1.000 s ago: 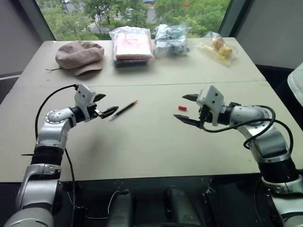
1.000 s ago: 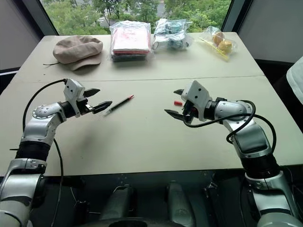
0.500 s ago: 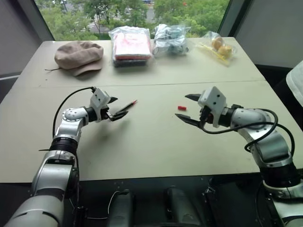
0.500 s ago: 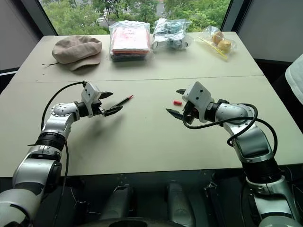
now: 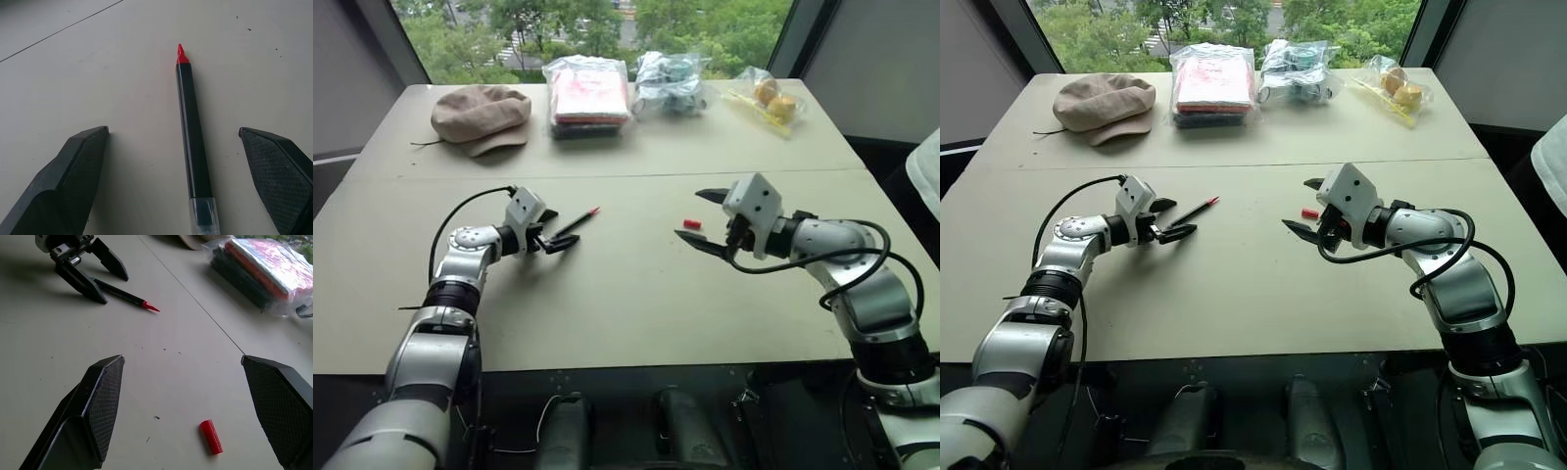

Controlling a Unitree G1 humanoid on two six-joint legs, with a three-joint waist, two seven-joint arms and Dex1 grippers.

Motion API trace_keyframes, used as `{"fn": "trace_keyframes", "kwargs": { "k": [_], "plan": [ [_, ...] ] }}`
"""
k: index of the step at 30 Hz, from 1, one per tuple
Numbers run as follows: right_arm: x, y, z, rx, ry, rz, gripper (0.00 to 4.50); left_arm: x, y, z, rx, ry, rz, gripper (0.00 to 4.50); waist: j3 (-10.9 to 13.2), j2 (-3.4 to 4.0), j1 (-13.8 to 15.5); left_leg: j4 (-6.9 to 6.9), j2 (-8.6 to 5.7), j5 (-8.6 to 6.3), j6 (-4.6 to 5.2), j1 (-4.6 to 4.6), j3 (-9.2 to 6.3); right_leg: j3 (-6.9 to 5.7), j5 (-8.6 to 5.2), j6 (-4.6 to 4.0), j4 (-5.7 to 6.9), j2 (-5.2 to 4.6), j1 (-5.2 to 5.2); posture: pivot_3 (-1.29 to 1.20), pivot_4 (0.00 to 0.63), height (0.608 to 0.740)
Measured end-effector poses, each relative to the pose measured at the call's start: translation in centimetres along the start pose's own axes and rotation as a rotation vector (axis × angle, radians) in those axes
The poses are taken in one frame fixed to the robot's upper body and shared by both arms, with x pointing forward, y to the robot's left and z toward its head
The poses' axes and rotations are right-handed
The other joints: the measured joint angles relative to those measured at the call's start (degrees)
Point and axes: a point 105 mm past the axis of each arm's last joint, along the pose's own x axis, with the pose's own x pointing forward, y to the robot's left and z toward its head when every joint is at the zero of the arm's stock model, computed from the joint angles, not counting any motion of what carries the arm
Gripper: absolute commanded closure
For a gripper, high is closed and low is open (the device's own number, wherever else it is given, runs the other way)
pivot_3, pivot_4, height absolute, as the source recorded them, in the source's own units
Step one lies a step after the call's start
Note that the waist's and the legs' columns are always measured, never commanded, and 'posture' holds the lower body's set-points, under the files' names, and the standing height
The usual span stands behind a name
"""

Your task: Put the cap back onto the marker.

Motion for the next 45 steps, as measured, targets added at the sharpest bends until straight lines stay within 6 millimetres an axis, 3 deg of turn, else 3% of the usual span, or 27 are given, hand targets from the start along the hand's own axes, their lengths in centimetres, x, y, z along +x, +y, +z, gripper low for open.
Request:
{"fn": "trace_keyframes", "kwargs": {
  "k": [3,9,10,22,29,34,41,45],
  "plan": [
    [0.0,0.0,0.0,-0.001,0.000,-0.001,0.55,0.1,-0.1,0.0,0.000,0.003,-0.006,1.28,0.0,0.00,0.0,0.00,0.00,0.00,0.00,0.01,0.00,0.00,0.00,0.00,0.00,0.00,0.01,0.00,0.150,0.740],
    [0.0,-0.1,0.0,-0.003,0.002,-0.002,0.55,0.1,-0.2,0.0,-0.002,0.007,-0.018,4.32,0.0,0.00,-0.1,0.00,0.00,0.00,0.00,0.02,0.00,0.00,0.00,0.00,0.00,0.01,0.01,0.00,0.150,0.740],
    [0.0,-0.1,0.0,-0.004,0.002,-0.002,0.55,0.1,-0.2,0.0,-0.002,0.007,-0.019,4.43,0.0,0.00,-0.1,0.00,0.00,0.00,0.00,0.02,0.00,0.00,0.00,0.00,0.00,0.00,0.01,0.00,0.150,0.740],
    [0.0,-0.2,0.0,-0.006,0.004,-0.006,0.55,-0.1,-0.4,0.2,0.022,0.005,-0.030,4.49,0.0,0.01,-0.2,0.00,0.00,0.00,0.00,0.02,0.01,0.01,0.00,0.00,-0.01,0.00,0.01,0.00,0.150,0.740],
    [0.1,-1.4,-2.3,0.098,0.020,-0.044,0.55,-1.5,-1.2,0.1,0.086,0.005,-0.034,4.49,0.0,0.00,-0.4,-0.02,0.03,0.00,0.00,0.02,0.00,0.02,0.00,0.00,0.00,0.02,-0.01,0.00,0.150,0.740],
    [0.9,-1.7,-5.8,0.283,0.038,-0.028,0.55,-3.4,-1.9,2.4,0.154,-0.071,0.014,4.49,0.0,0.02,-0.3,-0.03,0.03,0.00,0.00,0.02,0.00,0.03,0.00,-0.01,0.03,-0.01,-0.01,0.00,0.150,0.740],
    [2.9,-2.8,-6.2,0.332,-0.006,0.023,0.55,-5.4,-3.4,4.0,0.143,-0.126,0.048,4.49,0.0,0.03,-0.5,-0.04,0.04,0.00,0.00,0.04,0.00,0.03,0.00,-0.01,0.02,0.01,-0.01,0.00,0.150,0.740],
    [4.0,-3.3,-6.9,0.323,0.011,0.053,0.55,-6.4,-3.8,3.9,0.133,-0.121,0.076,4.49,0.0,0.04,-0.5,-0.04,0.03,0.00,0.00,0.05,0.04,0.04,0.00,-0.01,0.02,-0.01,-0.01,0.00,0.150,0.740]
  ]
}}
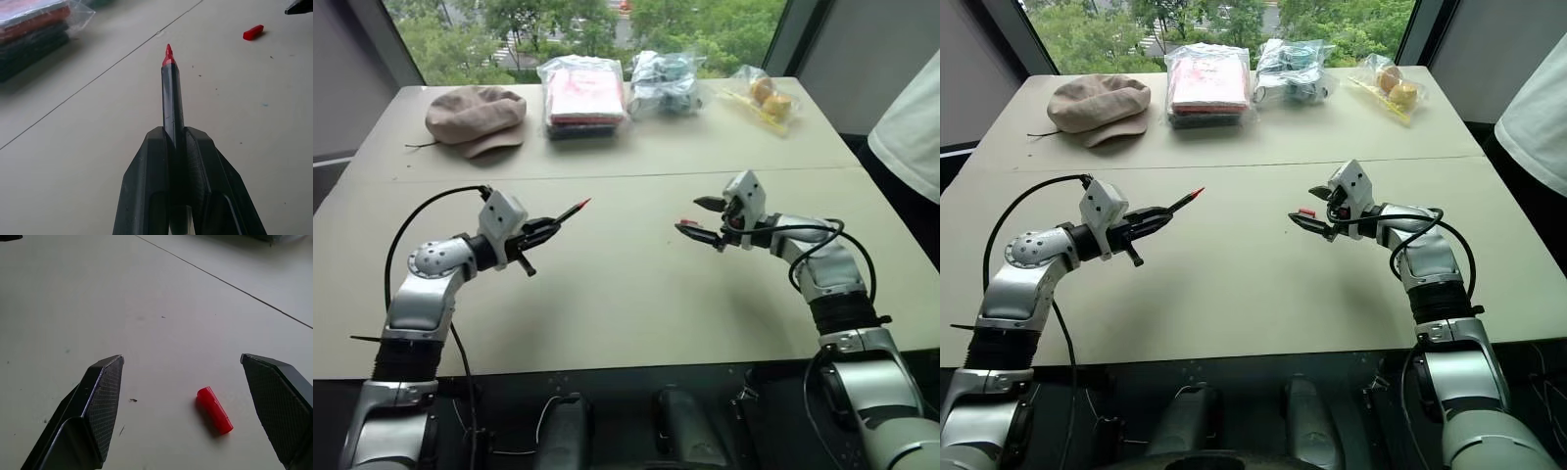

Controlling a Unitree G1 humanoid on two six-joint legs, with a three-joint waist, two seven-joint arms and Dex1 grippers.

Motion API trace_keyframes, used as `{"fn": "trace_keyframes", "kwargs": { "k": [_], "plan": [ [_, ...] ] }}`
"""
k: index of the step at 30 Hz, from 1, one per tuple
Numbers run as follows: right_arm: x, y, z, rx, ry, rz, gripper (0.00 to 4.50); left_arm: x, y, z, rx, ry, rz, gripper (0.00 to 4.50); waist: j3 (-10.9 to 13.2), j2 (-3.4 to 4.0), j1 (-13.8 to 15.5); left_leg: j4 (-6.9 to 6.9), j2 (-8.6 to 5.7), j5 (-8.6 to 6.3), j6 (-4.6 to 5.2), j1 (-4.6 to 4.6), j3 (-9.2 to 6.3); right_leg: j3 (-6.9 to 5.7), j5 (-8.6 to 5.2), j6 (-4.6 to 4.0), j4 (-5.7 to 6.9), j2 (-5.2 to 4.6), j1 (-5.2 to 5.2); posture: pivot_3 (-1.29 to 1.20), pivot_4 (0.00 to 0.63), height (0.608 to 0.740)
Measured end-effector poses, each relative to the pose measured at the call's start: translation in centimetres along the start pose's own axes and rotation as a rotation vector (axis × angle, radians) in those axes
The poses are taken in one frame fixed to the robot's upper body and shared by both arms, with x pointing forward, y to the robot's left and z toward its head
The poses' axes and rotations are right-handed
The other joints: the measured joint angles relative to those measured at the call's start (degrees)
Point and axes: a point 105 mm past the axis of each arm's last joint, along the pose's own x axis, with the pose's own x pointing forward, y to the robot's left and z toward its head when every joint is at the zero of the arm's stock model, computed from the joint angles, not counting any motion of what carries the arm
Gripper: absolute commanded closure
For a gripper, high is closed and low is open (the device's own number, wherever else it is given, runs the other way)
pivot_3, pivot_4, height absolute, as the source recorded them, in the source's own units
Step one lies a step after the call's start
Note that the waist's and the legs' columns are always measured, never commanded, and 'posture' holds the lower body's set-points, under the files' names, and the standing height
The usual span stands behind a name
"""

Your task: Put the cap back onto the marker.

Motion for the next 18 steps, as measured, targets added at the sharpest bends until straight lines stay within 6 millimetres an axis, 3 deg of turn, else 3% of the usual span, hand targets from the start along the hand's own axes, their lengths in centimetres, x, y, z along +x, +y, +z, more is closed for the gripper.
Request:
{"fn": "trace_keyframes", "kwargs": {
  "k": [10,18],
  "plan": [
    [1.0,-1.9,-1.9,-0.002,0.062,-0.002,0.55,-0.6,-0.8,0.5,0.020,0.004,0.030,4.49,0.0,0.00,0.0,-0.03,0.00,0.00,0.00,0.00,0.01,0.00,0.00,-0.01,-0.01,-0.02,0.00,0.00,0.150,0.740],
    [1.0,-2.1,-4.0,0.006,0.125,-0.008,0.55,-1.0,-1.0,0.2,0.023,0.025,0.044,4.49,0.0,0.00,-0.1,-0.04,0.00,0.00,0.00,0.01,0.01,0.01,0.00,-0.01,-0.01,-0.01,0.00,0.00,0.150,0.740]
  ]
}}
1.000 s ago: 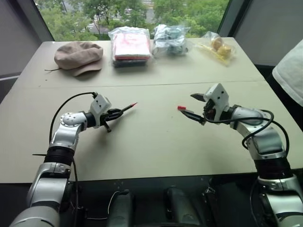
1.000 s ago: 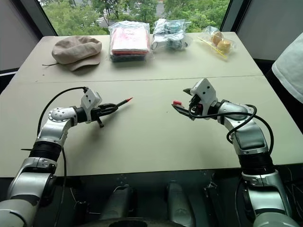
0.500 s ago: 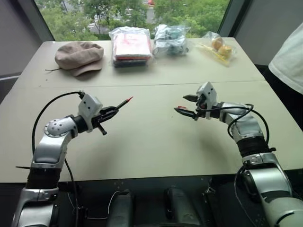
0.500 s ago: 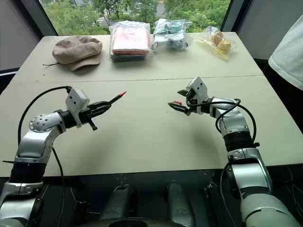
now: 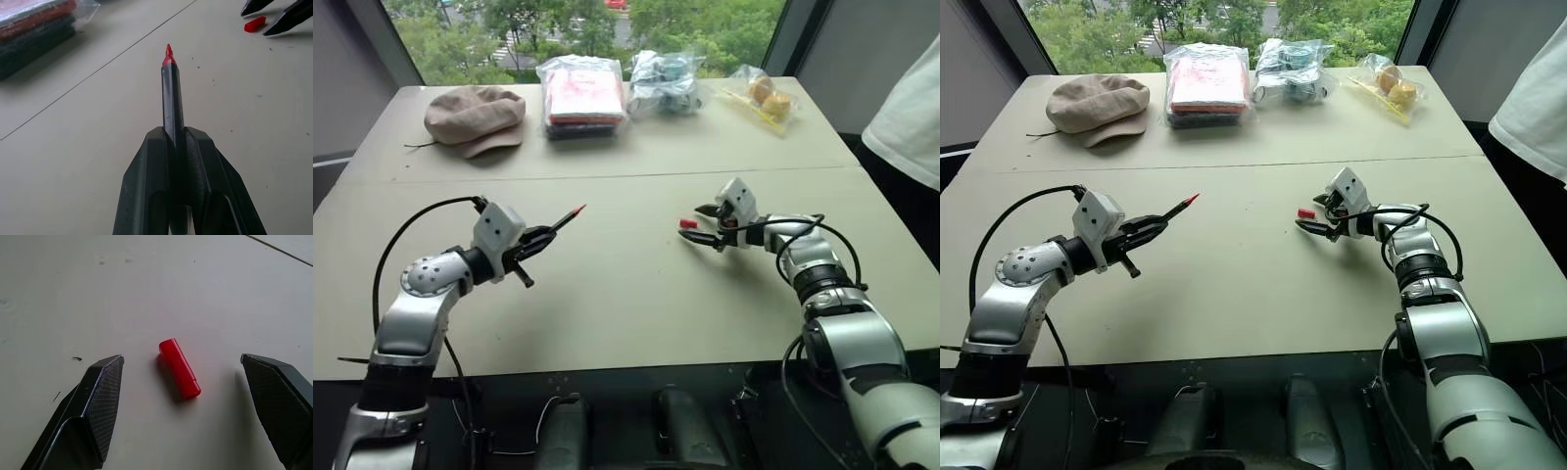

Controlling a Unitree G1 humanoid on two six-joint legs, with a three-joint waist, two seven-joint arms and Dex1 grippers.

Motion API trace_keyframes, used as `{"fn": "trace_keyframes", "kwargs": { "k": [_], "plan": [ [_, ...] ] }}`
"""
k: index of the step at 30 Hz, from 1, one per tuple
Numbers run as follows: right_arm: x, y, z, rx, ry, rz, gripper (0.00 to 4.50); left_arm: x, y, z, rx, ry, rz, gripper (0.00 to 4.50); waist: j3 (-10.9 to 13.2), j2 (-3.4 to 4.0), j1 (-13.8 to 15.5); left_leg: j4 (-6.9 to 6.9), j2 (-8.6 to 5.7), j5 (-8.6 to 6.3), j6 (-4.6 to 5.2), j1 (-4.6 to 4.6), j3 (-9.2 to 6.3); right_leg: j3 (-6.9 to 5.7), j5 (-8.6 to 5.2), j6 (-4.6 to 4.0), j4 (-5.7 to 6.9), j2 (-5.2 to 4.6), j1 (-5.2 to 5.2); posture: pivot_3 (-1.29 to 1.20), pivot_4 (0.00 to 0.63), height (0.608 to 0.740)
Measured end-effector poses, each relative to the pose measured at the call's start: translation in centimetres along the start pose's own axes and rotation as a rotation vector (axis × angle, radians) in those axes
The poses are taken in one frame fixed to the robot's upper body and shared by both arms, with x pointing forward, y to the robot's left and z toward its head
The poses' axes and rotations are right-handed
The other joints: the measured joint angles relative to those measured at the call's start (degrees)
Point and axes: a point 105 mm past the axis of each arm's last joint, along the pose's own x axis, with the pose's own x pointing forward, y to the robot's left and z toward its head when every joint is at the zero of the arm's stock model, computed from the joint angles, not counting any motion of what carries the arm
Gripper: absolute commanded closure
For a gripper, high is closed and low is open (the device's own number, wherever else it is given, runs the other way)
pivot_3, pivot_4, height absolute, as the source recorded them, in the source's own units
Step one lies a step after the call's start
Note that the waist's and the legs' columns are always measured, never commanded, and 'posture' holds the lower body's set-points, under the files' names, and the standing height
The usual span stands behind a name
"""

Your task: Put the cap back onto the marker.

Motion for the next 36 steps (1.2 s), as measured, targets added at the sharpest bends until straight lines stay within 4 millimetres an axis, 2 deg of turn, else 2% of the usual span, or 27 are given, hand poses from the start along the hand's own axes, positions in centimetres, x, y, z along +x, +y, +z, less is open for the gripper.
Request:
{"fn": "trace_keyframes", "kwargs": {
  "k": [10,11,13,18,23,26,30,32,36],
  "plan": [
    [0.5,0.0,0.1,-0.007,0.000,-0.007,0.55,-0.1,0.1,0.1,0.011,0.002,0.008,4.49,0.0,0.00,-0.7,0.00,0.00,0.00,0.00,0.03,0.00,0.01,0.00,0.00,0.03,0.00,0.01,0.00,0.150,0.740],
    [0.5,0.0,0.1,-0.007,0.000,-0.007,1.08,-0.1,0.1,0.1,0.012,0.002,0.009,4.49,0.0,0.00,-0.7,0.00,0.00,0.00,0.00,0.03,-0.01,0.01,0.00,0.00,0.03,0.00,0.01,0.00,0.150,0.740],
    [0.5,0.0,0.0,-0.006,0.001,-0.011,1.80,-0.1,0.1,0.1,0.012,0.002,0.009,4.49,0.0,0.00,-0.8,0.00,0.00,0.00,0.00,0.02,-0.01,0.01,0.00,0.00,0.03,-0.01,0.01,0.00,0.150,0.740],
    [0.5,0.0,0.0,-0.013,0.001,-0.010,4.47,0.0,0.1,0.3,0.015,0.000,0.008,4.49,0.0,0.00,-1.2,0.00,0.00,0.00,0.00,0.03,-0.01,0.00,0.00,0.00,0.03,-0.01,0.01,0.00,0.150,0.740],
    [0.5,0.0,0.1,-0.022,0.002,-0.011,4.47,0.1,0.1,0.6,0.026,-0.012,0.000,4.49,0.0,0.00,-1.2,0.00,0.00,0.00,0.00,0.03,-0.01,0.01,0.00,0.00,0.03,-0.02,0.02,0.00,0.150,0.740],
    [0.6,0.0,0.2,-0.057,0.007,-0.010,4.47,0.4,-0.7,0.2,0.041,-0.006,-0.065,4.49,0.0,0.00,-1.2,0.00,-0.01,0.00,0.00,0.03,0.00,0.01,0.01,0.00,0.03,-0.01,0.02,0.00,0.150,0.740],
    [1.2,0.8,1.1,-0.203,0.028,0.034,4.47,1.3,-1.2,0.1,0.079,-0.030,-0.164,4.49,0.0,0.01,-1.3,0.00,0.00,0.00,-0.01,0.03,0.00,0.00,0.00,0.00,0.06,0.01,-0.01,0.00,0.150,0.740],
    [1.6,1.6,2.1,-0.309,0.018,0.081,4.47,1.6,-0.9,0.5,0.125,-0.058,-0.206,4.49,0.0,0.03,-1.4,-0.01,0.00,0.00,-0.01,0.01,0.01,0.01,0.00,0.00,0.07,0.01,-0.05,0.00,0.150,0.740],
    [1.7,3.5,5.4,-0.482,-0.045,0.183,4.47,2.2,-0.1,0.6,0.219,-0.078,-0.263,4.49,0.0,0.03,-1.2,-0.01,0.00,0.00,-0.01,0.00,0.00,-0.01,0.01,0.00,0.07,0.01,-0.06,0.00,0.150,0.740]
  ]
}}
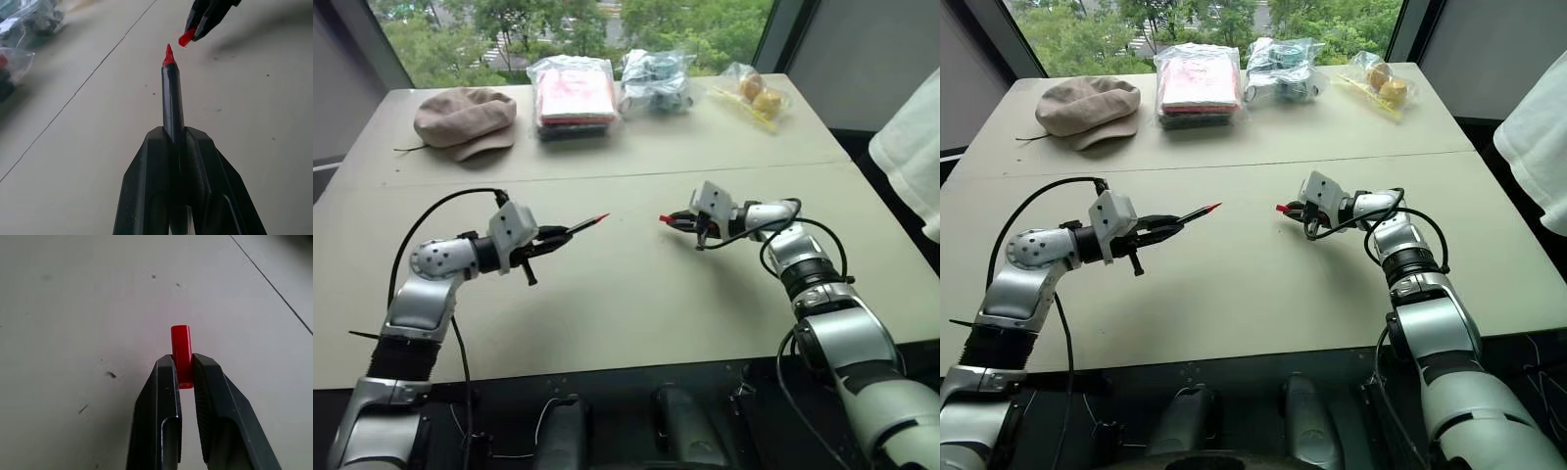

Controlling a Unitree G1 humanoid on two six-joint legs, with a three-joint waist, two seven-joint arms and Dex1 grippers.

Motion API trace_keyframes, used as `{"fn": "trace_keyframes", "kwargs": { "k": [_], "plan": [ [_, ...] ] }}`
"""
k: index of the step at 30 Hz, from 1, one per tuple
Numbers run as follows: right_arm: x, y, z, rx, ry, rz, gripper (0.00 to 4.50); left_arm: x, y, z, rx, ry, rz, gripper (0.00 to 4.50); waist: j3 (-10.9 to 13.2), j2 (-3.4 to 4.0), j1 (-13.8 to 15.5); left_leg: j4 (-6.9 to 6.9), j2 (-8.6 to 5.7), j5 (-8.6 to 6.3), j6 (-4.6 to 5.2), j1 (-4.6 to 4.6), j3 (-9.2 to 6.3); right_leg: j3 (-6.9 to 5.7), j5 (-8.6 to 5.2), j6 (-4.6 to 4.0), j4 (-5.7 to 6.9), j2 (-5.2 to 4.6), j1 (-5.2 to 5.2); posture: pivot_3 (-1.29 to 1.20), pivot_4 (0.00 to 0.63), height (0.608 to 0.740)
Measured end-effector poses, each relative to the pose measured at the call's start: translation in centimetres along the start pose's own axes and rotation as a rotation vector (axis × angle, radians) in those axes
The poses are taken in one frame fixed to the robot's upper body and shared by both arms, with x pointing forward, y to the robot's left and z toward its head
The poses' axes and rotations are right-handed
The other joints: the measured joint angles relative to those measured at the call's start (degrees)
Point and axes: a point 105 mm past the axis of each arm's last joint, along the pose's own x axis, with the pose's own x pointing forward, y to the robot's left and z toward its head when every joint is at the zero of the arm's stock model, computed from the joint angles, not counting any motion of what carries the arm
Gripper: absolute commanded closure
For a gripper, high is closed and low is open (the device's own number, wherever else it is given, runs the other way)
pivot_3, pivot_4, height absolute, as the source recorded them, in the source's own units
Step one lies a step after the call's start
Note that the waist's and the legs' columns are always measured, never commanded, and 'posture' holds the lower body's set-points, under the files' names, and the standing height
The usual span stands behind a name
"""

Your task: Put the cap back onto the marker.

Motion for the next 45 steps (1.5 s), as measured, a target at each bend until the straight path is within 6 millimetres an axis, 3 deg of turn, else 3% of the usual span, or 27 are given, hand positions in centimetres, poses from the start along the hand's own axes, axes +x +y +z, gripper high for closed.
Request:
{"fn": "trace_keyframes", "kwargs": {
  "k": [4,11,19,45],
  "plan": [
    [0.5,0.8,3.0,-0.127,-0.053,0.063,4.47,0.5,0.7,-0.2,0.093,0.004,-0.047,4.49,0.0,0.00,0.1,0.01,-0.01,0.00,0.00,-0.02,0.01,0.00,0.00,0.00,0.00,-0.02,0.00,0.00,0.150,0.740],
    [1.2,1.9,4.6,-0.215,-0.072,0.097,4.47,1.0,1.1,0.0,0.180,-0.017,-0.079,4.49,0.0,0.00,0.1,0.01,-0.01,0.00,0.00,-0.02,0.00,-0.01,0.00,0.00,0.00,-0.01,0.00,0.00,0.150,0.740],
    [1.7,2.4,4.9,-0.147,-0.085,0.137,4.47,1.5,0.6,0.9,0.290,-0.058,-0.104,4.49,0.0,0.00,0.1,0.01,-0.01,0.00,0.00,-0.03,0.00,-0.01,0.00,0.00,0.02,-0.01,-0.01,0.00,0.150,0.740],
    [1.0,2.3,4.8,-0.106,-0.064,0.200,4.47,1.5,0.0,1.2,0.313,-0.055,-0.115,4.49,0.0,0.00,0.1,0.01,-0.01,0.00,0.01,-0.02,-0.01,-0.01,0.00,0.00,0.02,0.00,-0.02,0.00,0.150,0.740]
  ]
}}
